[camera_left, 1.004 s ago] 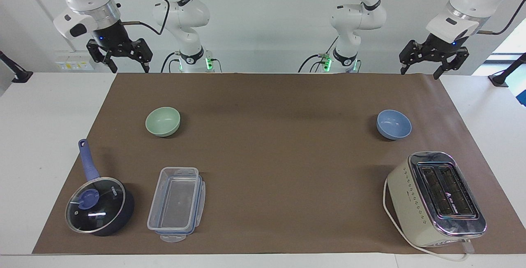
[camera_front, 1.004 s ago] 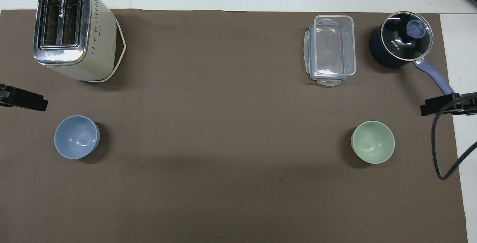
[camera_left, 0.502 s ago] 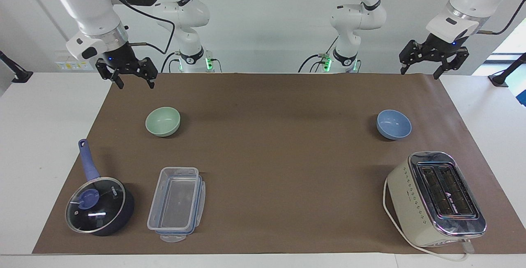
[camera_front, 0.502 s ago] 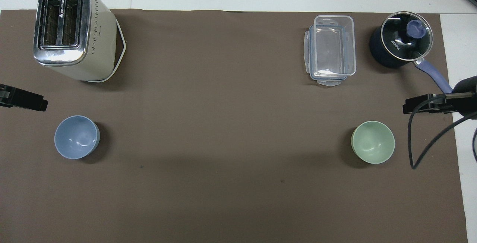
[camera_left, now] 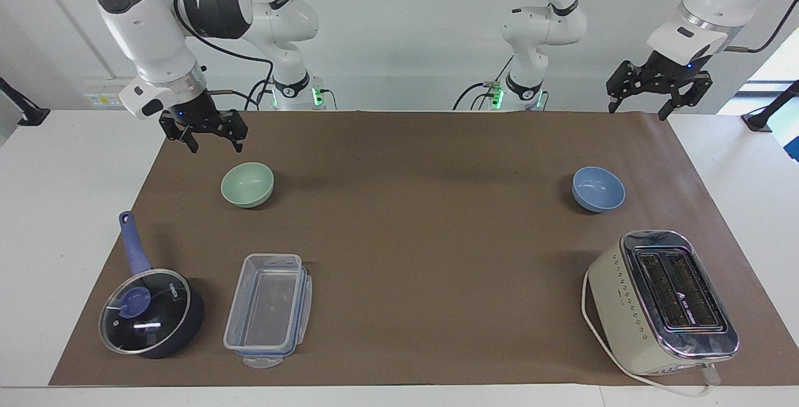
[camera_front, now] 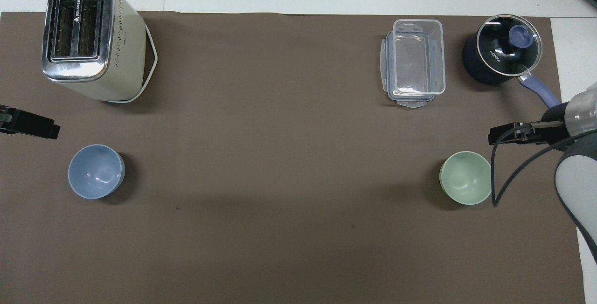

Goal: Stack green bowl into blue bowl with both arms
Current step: 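Move the right gripper down to the rim of the green bowl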

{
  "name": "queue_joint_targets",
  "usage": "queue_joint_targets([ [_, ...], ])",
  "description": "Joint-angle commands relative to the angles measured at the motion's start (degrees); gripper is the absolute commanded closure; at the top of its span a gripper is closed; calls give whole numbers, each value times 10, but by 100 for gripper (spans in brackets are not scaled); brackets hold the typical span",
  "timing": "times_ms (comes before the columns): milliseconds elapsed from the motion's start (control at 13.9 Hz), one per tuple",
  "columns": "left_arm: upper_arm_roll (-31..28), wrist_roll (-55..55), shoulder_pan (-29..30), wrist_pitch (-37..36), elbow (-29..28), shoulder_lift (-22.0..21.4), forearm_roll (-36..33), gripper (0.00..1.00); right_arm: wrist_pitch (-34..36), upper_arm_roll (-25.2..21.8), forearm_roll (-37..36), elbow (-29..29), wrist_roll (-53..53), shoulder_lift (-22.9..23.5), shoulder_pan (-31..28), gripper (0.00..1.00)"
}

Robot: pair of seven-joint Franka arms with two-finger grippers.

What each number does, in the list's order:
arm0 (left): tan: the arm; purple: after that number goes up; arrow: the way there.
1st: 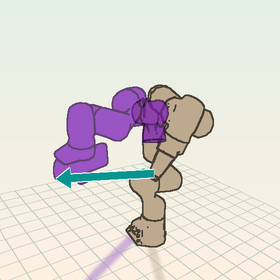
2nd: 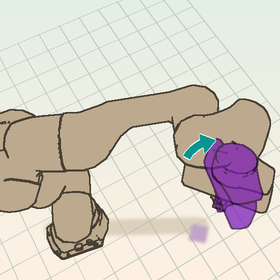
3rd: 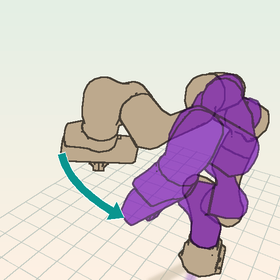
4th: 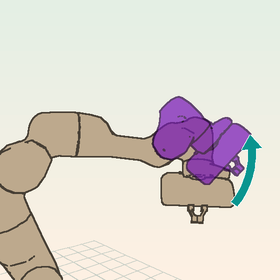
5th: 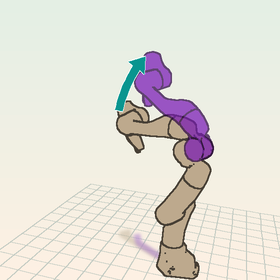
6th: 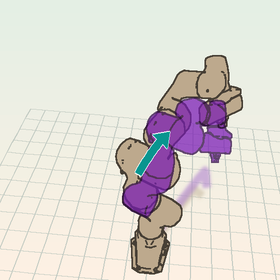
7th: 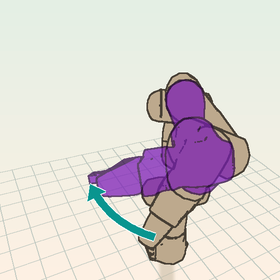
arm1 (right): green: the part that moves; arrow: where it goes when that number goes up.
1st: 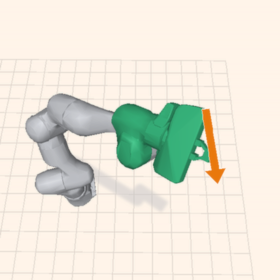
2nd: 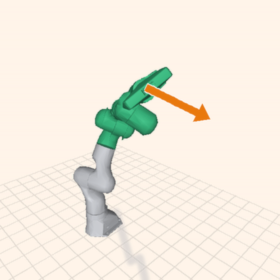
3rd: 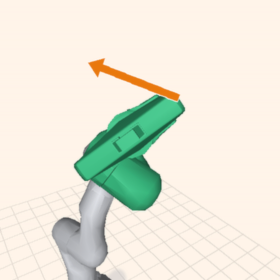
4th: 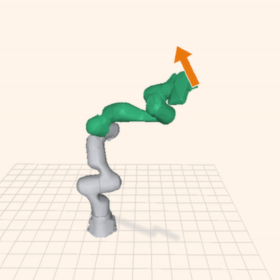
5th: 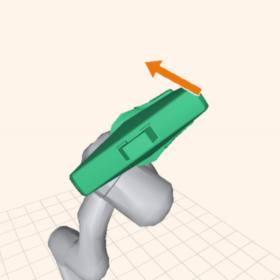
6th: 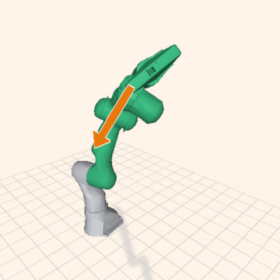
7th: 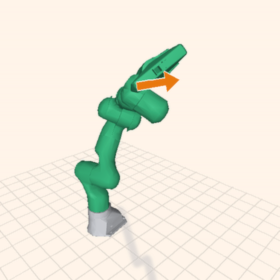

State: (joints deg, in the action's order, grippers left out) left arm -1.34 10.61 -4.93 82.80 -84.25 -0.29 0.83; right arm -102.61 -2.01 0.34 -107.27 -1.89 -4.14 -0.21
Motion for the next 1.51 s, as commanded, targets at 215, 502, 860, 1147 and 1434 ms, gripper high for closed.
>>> queue_joint_targets([
  [215,3,8,5,3,-7,-9,6,0,-50,3,-2,-50,-14,-12,-8,0],
  [502,3,8,5,3,-7,-9,6,0,-77,3,-2,-71,-19,-7,-11,0],
  [860,2,10,6,7,-8,-9,6,0,-140,3,-2,-120,-36,2,-23,0],
  [1147,1,10,7,9,-8,-9,6,0,-142,2,-2,-120,-39,10,-24,0],
  [1434,1,11,16,9,-11,-9,7,0,-157,3,-2,-129,-41,20,-32,0],
])
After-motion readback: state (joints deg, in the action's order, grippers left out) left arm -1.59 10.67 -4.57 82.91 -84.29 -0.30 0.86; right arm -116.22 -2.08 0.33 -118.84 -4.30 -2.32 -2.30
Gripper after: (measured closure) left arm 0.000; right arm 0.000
